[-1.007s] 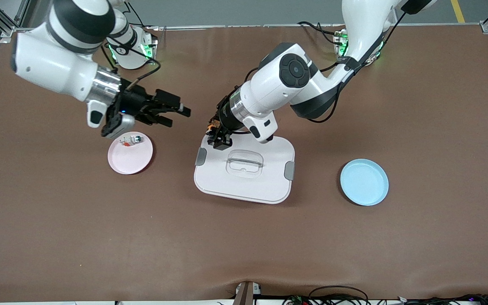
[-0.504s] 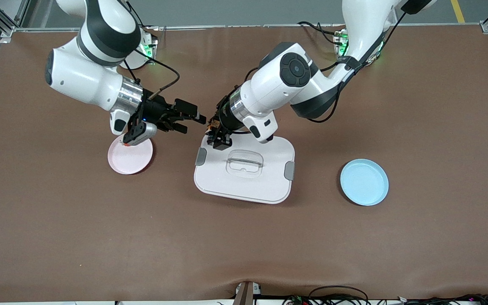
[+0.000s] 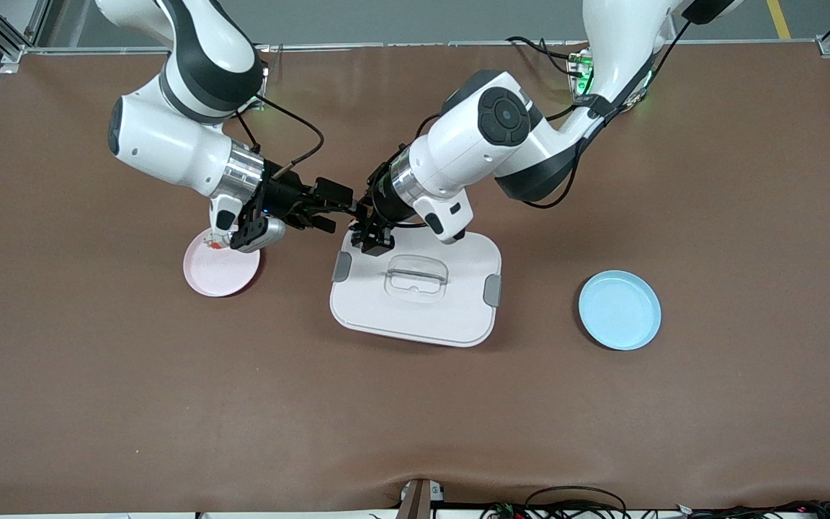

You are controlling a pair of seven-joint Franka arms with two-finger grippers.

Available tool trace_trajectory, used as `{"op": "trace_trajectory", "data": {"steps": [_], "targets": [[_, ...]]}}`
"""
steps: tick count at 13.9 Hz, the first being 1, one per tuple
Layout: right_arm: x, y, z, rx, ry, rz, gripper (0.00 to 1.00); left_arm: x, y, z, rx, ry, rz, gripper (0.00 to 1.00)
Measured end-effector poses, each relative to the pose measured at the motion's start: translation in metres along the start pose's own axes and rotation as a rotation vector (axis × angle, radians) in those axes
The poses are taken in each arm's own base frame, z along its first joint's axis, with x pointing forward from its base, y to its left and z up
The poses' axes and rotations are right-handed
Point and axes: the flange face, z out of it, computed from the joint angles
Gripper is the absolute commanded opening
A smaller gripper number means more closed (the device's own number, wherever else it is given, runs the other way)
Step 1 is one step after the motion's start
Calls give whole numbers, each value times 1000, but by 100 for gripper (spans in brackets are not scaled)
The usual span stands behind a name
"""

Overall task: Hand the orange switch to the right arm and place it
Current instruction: 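Grasp the switch with the right gripper from the left gripper, then carry the switch to the white plate while the left gripper withdraws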

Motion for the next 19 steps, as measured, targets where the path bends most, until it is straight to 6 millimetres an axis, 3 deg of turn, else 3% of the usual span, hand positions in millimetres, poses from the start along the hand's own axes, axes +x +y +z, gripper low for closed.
{"op": "trace_trajectory", "data": {"steps": [3, 5, 6, 9, 14, 15, 16, 17, 19], "targets": [[-1, -1, 5, -2, 6, -2, 100, 0, 0, 0, 0, 0, 0, 0], [-2, -2, 7, 17, 6, 17, 86, 0, 0, 0, 0, 0, 0, 0], [-3, -4, 8, 28, 5, 24, 69, 0, 0, 0, 1, 0, 0, 0], [-8, -10, 13, 35, 15, 19, 1, 0, 0, 0, 1, 0, 1, 0], [-12, -11, 19, 31, 17, 19, 0, 2, 0, 1, 6, 8, -1, 1], [-12, -11, 19, 31, 16, 20, 0, 2, 0, 1, 8, 9, -2, 14], [-12, -11, 20, 31, 16, 21, 0, 2, 0, 1, 9, 10, -2, 45], [-13, -11, 20, 31, 15, 22, 0, 2, 0, 1, 10, 11, -2, 99], [-13, -10, 21, 32, 14, 23, 0, 3, 0, 1, 14, 14, -3, 100]]}}
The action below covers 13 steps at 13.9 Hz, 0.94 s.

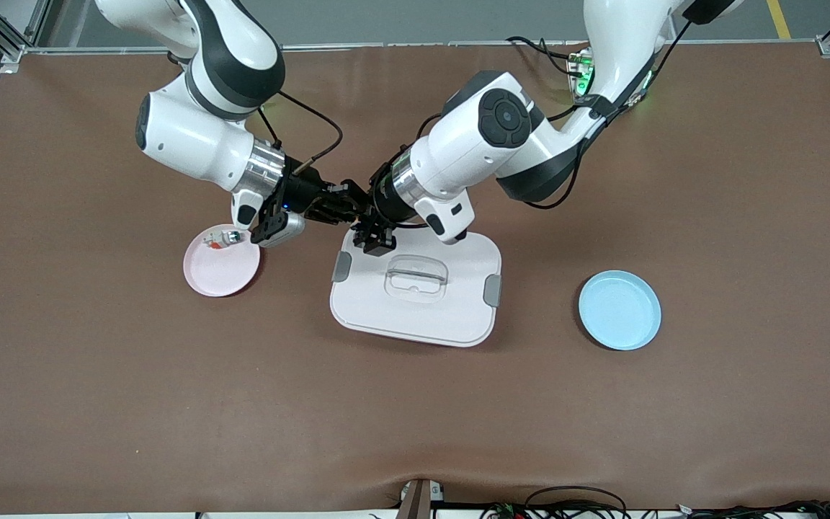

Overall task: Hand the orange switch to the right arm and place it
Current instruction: 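Carry the switch to the white plate while the left gripper withdraws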

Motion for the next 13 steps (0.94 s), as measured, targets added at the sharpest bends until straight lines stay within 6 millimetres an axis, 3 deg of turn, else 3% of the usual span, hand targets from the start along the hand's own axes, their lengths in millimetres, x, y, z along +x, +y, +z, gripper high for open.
{"op": "trace_trajectory", "data": {"steps": [3, 7, 11, 13], "targets": [[0, 2, 3, -3, -4, 0, 0, 2, 3, -9, 3, 15, -3, 100], [2, 0, 1, -11, 0, -106, 0, 12, 10, -40, -19, 115, 56, 100], [12, 17, 1, -99, -15, -329, 0, 16, 8, -79, -66, 290, 299, 100], [16, 28, 0, -204, -56, -436, 0, 32, 16, -103, -51, 362, 435, 100]]}}
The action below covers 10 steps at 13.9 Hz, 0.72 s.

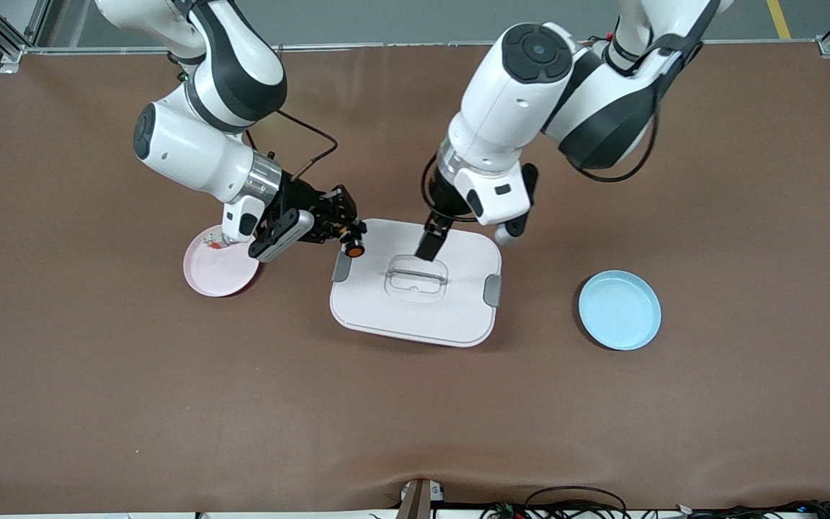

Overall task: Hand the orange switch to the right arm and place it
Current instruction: 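Carry the switch to the white plate while the left gripper withdraws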

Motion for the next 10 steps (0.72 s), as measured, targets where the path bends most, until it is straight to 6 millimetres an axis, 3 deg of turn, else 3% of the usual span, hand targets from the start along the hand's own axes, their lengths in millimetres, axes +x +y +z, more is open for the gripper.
{"op": "trace_trajectory", "data": {"steps": [5, 10], "targets": [[-10, 58, -16, -247, -249, -273, 0, 93, 1, -29, 80, 74, 377, 100], [-17, 145, -58, -283, -390, -626, 0, 158, -3, -56, 130, 130, 637, 100]]}}
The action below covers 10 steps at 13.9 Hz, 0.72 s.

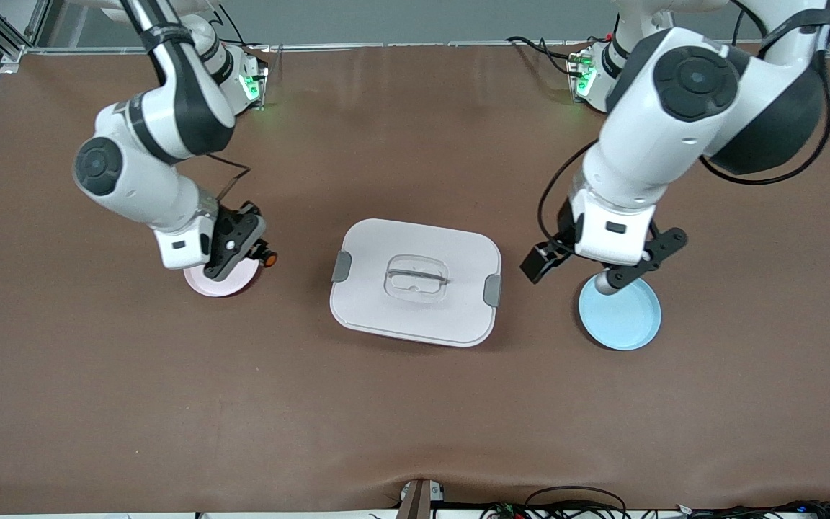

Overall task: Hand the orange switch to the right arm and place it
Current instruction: 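Carry the switch to the white plate while the left gripper withdraws, then lower the switch onto the white plate and open the right gripper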

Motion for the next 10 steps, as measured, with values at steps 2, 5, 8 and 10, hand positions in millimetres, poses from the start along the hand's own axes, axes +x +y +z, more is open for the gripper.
{"op": "trace_trajectory", "data": {"steps": [2, 5, 8, 10], "targets": [[-35, 28, 1, -24, -48, -126, 0, 28, -26, -9, 10, 14, 75, 100], [-81, 56, 9, -40, -100, -273, 0, 65, -68, -17, 46, 7, 179, 100], [-105, 59, 34, -69, -111, -370, 0, 82, -100, -21, 96, -33, 244, 100], [-117, 55, 54, -84, -115, -425, 0, 93, -127, -32, 124, -54, 283, 100]]}}
